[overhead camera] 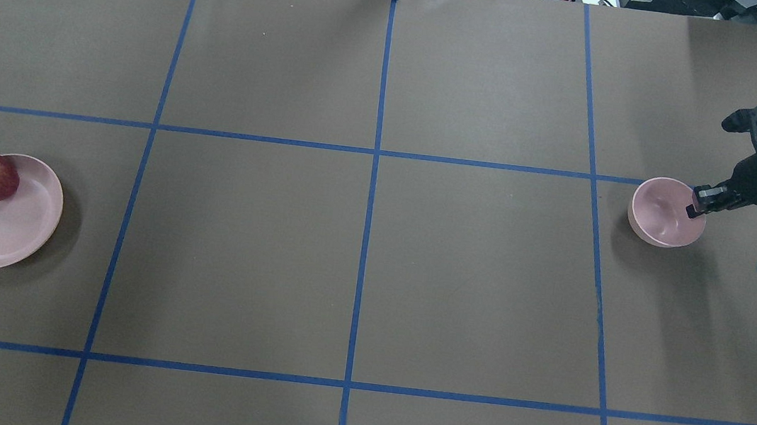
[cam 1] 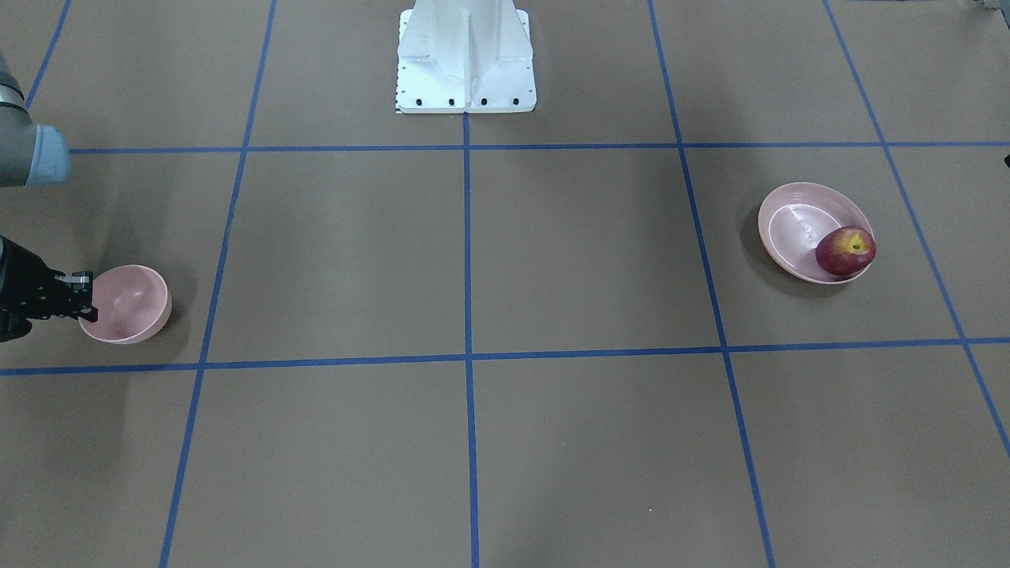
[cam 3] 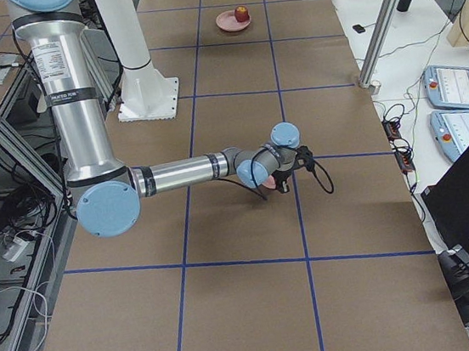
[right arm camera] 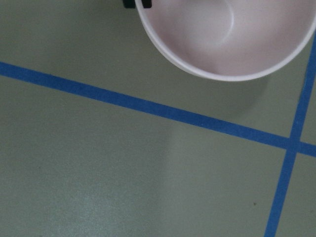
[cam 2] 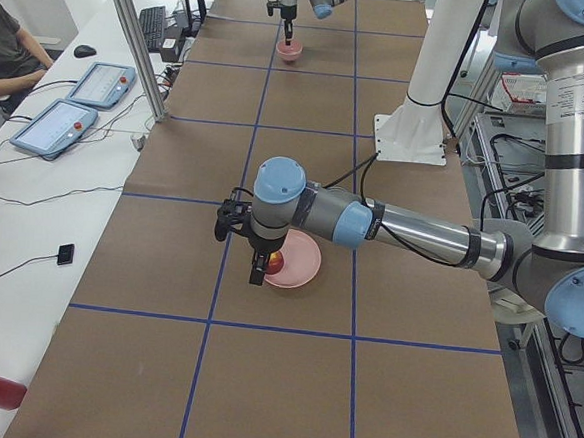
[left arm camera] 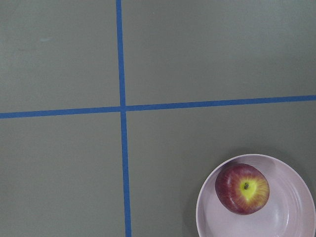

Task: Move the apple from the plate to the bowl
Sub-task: 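Reach the right gripper down and grasp the rim of the pink bowl, then slide the pink bowl with the right gripper toward the table center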

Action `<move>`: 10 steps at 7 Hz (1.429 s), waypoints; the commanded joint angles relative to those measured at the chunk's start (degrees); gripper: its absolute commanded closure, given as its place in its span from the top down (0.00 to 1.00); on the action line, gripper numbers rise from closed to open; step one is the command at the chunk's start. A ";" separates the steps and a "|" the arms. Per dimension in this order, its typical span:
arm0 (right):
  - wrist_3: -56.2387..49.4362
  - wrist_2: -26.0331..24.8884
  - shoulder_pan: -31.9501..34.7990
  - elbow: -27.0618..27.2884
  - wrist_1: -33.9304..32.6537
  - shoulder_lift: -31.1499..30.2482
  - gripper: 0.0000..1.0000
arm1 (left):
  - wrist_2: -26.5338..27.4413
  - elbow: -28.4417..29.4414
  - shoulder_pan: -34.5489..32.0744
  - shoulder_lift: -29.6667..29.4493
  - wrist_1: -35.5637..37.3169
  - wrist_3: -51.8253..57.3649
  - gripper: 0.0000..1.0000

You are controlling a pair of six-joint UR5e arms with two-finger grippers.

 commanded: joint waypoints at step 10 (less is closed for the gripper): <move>59.35 -18.21 -22.41 -16.56 -11.83 43.55 0.00 | 0.35 0.22 0.06 0.62 -0.09 -6.68 0.98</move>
